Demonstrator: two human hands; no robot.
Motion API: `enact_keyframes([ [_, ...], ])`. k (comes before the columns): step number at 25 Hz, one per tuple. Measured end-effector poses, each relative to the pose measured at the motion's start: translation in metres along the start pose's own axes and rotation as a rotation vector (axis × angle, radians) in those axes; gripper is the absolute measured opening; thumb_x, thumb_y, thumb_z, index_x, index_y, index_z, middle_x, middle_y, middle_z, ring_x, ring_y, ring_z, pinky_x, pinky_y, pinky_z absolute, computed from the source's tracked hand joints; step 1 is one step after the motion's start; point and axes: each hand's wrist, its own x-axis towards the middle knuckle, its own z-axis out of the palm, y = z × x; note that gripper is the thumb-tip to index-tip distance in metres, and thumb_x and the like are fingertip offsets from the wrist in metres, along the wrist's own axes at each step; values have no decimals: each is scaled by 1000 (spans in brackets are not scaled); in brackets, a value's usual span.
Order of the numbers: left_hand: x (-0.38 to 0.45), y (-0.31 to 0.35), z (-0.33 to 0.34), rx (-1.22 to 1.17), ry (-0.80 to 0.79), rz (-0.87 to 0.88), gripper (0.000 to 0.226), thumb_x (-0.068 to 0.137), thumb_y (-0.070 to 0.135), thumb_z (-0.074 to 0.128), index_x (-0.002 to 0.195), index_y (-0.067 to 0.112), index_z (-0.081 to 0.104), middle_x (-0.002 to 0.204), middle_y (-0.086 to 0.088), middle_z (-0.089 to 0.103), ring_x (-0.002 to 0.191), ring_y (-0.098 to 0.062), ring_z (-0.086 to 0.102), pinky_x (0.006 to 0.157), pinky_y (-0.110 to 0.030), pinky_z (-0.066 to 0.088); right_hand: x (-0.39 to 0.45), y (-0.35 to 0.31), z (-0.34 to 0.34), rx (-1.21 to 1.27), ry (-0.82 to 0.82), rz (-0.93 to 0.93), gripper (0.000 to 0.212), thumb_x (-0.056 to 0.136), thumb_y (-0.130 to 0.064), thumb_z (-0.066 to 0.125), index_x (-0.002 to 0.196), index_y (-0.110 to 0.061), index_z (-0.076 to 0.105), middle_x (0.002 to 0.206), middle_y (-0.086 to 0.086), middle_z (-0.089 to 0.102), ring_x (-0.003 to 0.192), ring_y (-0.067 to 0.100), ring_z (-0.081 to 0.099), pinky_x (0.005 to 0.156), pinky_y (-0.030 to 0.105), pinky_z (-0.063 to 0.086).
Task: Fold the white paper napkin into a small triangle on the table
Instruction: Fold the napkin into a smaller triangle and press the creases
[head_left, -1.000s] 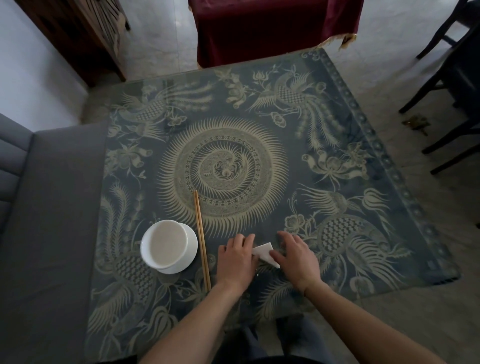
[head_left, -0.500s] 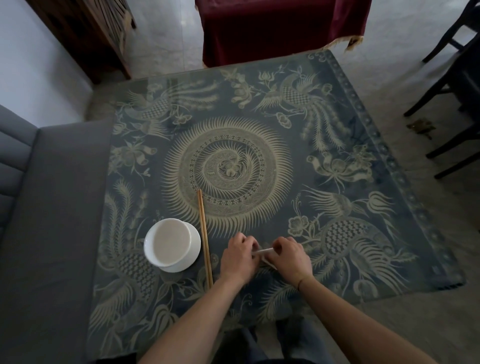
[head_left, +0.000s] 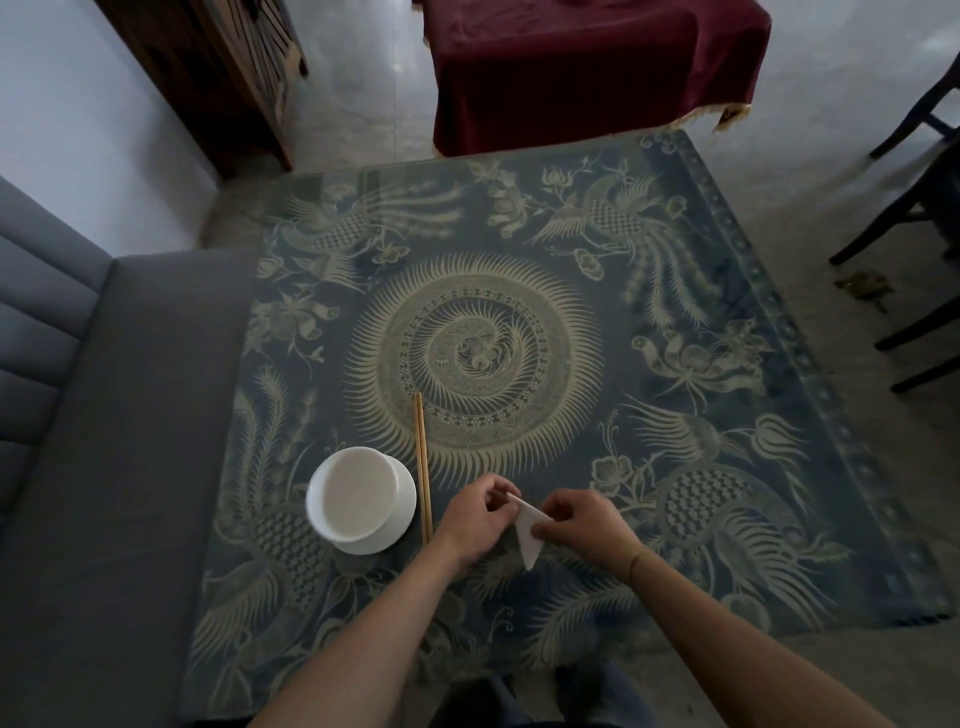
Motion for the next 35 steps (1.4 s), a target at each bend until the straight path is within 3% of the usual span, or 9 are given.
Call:
enact_keyframes([
  [5, 4, 8, -13, -131, 37, 16, 24, 88, 19, 69, 98, 39, 62, 91, 5, 69, 87, -9, 66, 73, -19, 50, 14, -21, -8, 43, -69, -23, 19, 81, -39, 71, 75, -21, 72, 63, -7, 67, 54, -1, 58, 51, 15, 44],
  [7, 3, 8, -16, -163, 53, 0, 23, 87, 25, 71, 101, 41, 61, 95, 5, 71, 89, -8, 66, 74, -22, 53, 19, -26, -10, 126, -62, 5, 18, 84, -34, 71, 74, -19, 72, 61, -4, 68, 54, 4, 61, 51, 18, 47],
  [10, -2, 1, -18, -175, 62, -65, 25, 87, 22, 71, 110, 29, 62, 98, -2, 71, 86, -14, 67, 74, -30, 55, 26, -28, -10, 184, -5, 31, 17, 85, -28, 71, 70, -20, 71, 61, -1, 70, 57, 10, 65, 54, 24, 52],
  [15, -17, -14, -18, -264, 54, -174, 10, 88, 10, 70, 95, 16, 66, 73, -3, 69, 54, -6, 60, 52, -21, 47, 40, -38, -4, 74, -17, -21, 14, 83, -28, 72, 69, -30, 69, 64, -10, 68, 56, -1, 58, 55, 16, 44],
  [18, -21, -19, -20, -279, 77, -219, 1, 90, 16, 68, 91, 16, 67, 60, 2, 64, 46, -5, 54, 52, -25, 44, 47, -47, 5, 79, -61, -44, 11, 83, -26, 73, 72, -29, 71, 66, -10, 69, 59, 0, 60, 57, 14, 45],
  [21, -19, -23, -24, -243, 154, -263, 7, 92, 22, 66, 90, 17, 69, 63, 7, 61, 53, -7, 53, 62, -29, 43, 56, -57, 13, 77, -77, -56, 5, 82, -28, 73, 78, -30, 73, 71, -13, 70, 68, 1, 62, 58, 14, 43],
  [24, -16, -24, -25, -239, 268, -314, 11, 91, 26, 66, 86, 18, 69, 66, 2, 65, 56, -12, 56, 62, -30, 45, 66, -63, 17, 70, -82, -43, 4, 81, -29, 75, 83, -31, 73, 77, -12, 72, 75, 2, 64, 68, 20, 46],
  [28, -13, -25, -24, -99, 402, -349, 19, 91, 31, 65, 93, 14, 73, 83, -3, 73, 79, -18, 64, 72, -29, 45, 75, -65, 22, 44, -68, -17, 8, 79, -25, 76, 86, -30, 76, 80, -13, 73, 78, 2, 65, 78, 24, 51],
  [35, -20, -15, -18, 152, 516, -337, 22, 97, 36, 53, 95, 18, 66, 90, 0, 71, 81, -18, 62, 67, -34, 49, 84, -73, 35, 71, 56, 15, 11, 80, -21, 74, 89, -27, 75, 76, -16, 69, 76, 0, 62, 65, 19, 45],
])
